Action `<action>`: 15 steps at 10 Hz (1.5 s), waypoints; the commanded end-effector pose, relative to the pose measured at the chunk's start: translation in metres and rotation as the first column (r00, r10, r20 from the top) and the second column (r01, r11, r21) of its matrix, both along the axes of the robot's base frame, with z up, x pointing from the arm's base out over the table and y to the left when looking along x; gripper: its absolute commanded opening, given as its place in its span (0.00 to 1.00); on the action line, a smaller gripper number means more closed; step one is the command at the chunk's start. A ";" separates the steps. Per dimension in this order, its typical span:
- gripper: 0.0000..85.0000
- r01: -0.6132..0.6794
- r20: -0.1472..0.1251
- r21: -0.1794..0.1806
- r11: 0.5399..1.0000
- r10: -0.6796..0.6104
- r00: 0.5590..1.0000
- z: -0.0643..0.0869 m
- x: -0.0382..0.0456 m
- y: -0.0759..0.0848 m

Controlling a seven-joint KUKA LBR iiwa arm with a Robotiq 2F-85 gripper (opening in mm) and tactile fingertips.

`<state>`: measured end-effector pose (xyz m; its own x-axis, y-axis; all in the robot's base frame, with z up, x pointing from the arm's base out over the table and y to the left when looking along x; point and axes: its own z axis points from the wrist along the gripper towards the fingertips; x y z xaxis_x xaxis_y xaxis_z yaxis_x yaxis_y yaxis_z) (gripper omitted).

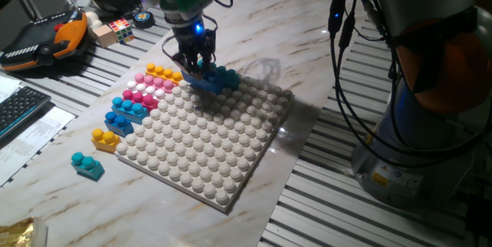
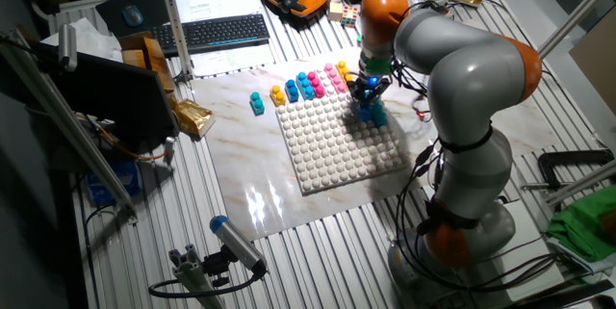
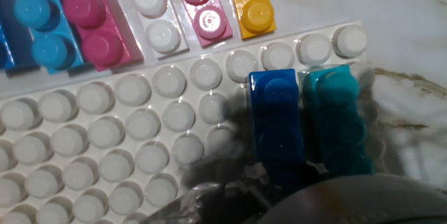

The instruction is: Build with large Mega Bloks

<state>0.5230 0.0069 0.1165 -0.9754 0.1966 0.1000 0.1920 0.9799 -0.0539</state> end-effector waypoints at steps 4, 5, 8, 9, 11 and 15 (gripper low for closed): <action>0.01 -0.040 0.008 -0.010 0.999 0.040 0.999 -0.010 -0.0044 -0.001; 0.01 -0.040 0.009 -0.007 0.999 0.040 0.999 -0.013 -0.0049 -0.001; 0.01 -0.036 0.023 -0.005 0.999 0.036 0.999 -0.021 -0.0066 0.002; 0.01 -0.038 0.027 -0.002 0.999 0.038 0.999 -0.024 -0.0067 0.002; 0.01 -0.049 0.038 -0.002 0.999 0.049 0.998 -0.031 -0.0069 0.000; 0.01 -0.060 0.050 0.001 0.998 0.060 0.997 -0.042 -0.0066 -0.001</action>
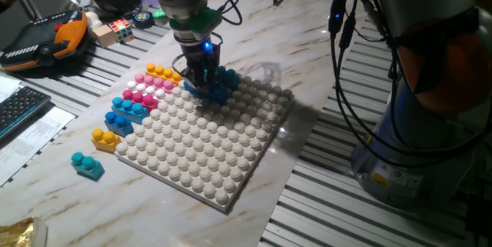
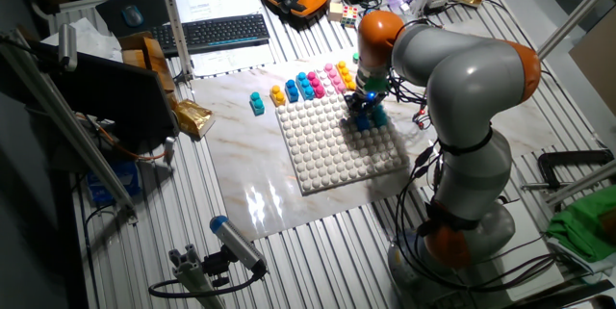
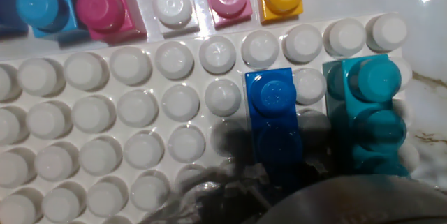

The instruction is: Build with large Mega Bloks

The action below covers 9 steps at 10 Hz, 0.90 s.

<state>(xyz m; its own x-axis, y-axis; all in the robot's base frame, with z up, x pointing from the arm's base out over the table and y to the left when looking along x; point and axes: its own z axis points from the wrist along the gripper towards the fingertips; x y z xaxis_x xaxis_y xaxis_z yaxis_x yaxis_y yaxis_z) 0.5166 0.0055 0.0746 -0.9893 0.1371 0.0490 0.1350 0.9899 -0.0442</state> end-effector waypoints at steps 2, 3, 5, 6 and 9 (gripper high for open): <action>0.01 0.000 0.003 -0.001 1.000 0.000 1.000 -0.003 -0.0004 0.001; 0.01 0.000 0.003 -0.001 1.000 0.000 1.000 -0.005 -0.0002 0.001; 0.06 0.011 -0.008 0.009 1.000 -0.011 1.000 -0.003 0.0006 0.002; 0.24 0.021 -0.016 0.005 1.000 -0.021 1.000 0.000 0.0012 0.003; 0.75 0.065 -0.017 -0.011 0.998 -0.066 0.998 0.009 0.0043 0.005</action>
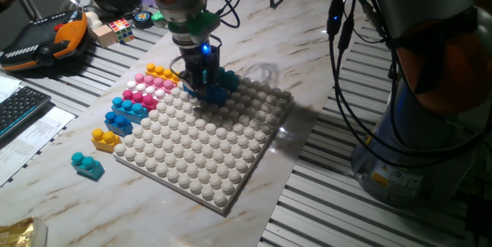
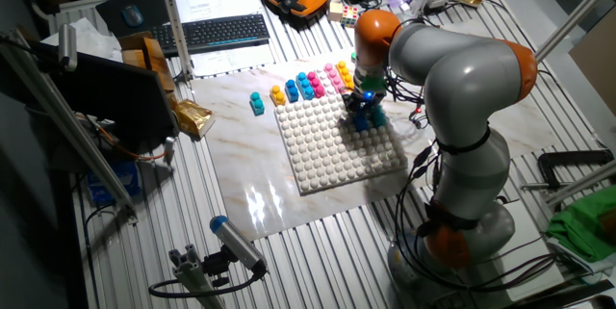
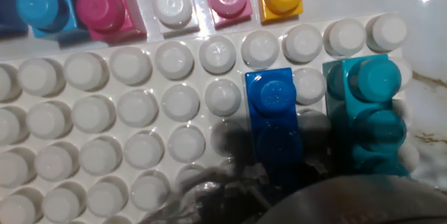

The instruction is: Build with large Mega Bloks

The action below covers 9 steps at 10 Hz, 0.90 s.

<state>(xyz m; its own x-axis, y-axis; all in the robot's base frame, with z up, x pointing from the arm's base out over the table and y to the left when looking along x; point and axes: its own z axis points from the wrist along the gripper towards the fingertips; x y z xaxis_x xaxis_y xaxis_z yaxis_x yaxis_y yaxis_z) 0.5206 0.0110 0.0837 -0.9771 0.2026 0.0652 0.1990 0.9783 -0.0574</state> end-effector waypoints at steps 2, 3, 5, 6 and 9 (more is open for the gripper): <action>0.82 0.008 0.006 -0.002 1.000 -0.008 1.000 0.008 0.0056 0.000; 0.82 0.004 0.004 -0.003 1.000 -0.004 1.000 0.013 0.0136 -0.003; 0.80 -0.011 0.003 -0.004 1.000 0.011 1.000 0.025 0.0360 -0.014; 0.79 -0.009 0.014 0.002 1.000 0.009 1.000 0.027 0.0469 -0.017; 0.78 -0.044 0.059 0.004 0.999 0.044 0.997 0.018 0.0804 -0.027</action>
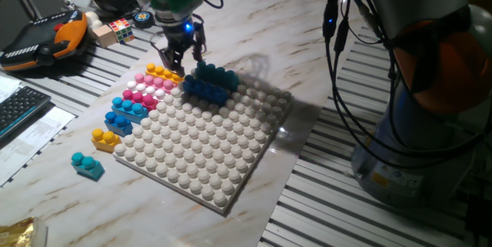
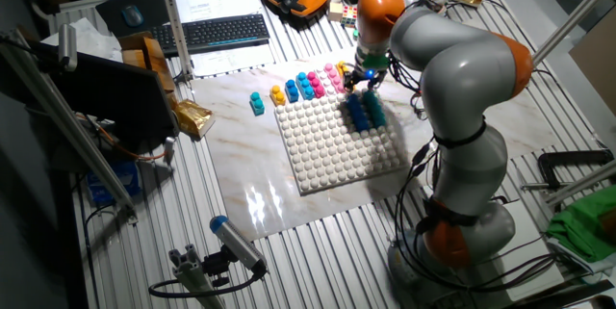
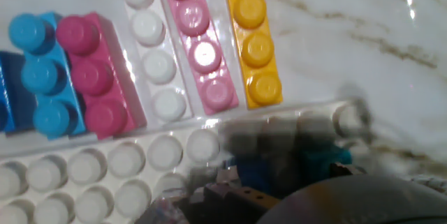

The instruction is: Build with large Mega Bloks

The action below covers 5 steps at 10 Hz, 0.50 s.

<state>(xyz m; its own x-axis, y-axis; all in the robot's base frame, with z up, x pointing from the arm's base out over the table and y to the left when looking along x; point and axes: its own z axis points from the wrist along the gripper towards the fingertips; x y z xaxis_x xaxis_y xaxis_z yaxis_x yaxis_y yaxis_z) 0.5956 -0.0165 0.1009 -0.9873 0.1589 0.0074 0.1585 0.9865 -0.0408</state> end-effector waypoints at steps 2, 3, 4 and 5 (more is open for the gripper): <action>0.77 -0.021 0.026 0.004 1.000 0.021 0.999 -0.009 0.0206 -0.008; 0.77 -0.028 0.041 0.006 1.000 0.028 0.999 -0.015 0.0269 -0.010; 0.77 -0.031 0.055 0.010 0.999 0.031 0.998 -0.019 0.0306 -0.011; 0.77 -0.038 0.064 0.011 0.999 0.037 0.997 -0.023 0.0339 -0.012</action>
<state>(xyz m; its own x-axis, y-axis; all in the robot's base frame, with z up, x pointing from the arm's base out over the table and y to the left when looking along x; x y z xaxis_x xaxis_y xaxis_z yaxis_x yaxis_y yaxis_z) 0.6299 -0.0285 0.0770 -0.9913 0.1201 -0.0544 0.1212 0.9925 -0.0185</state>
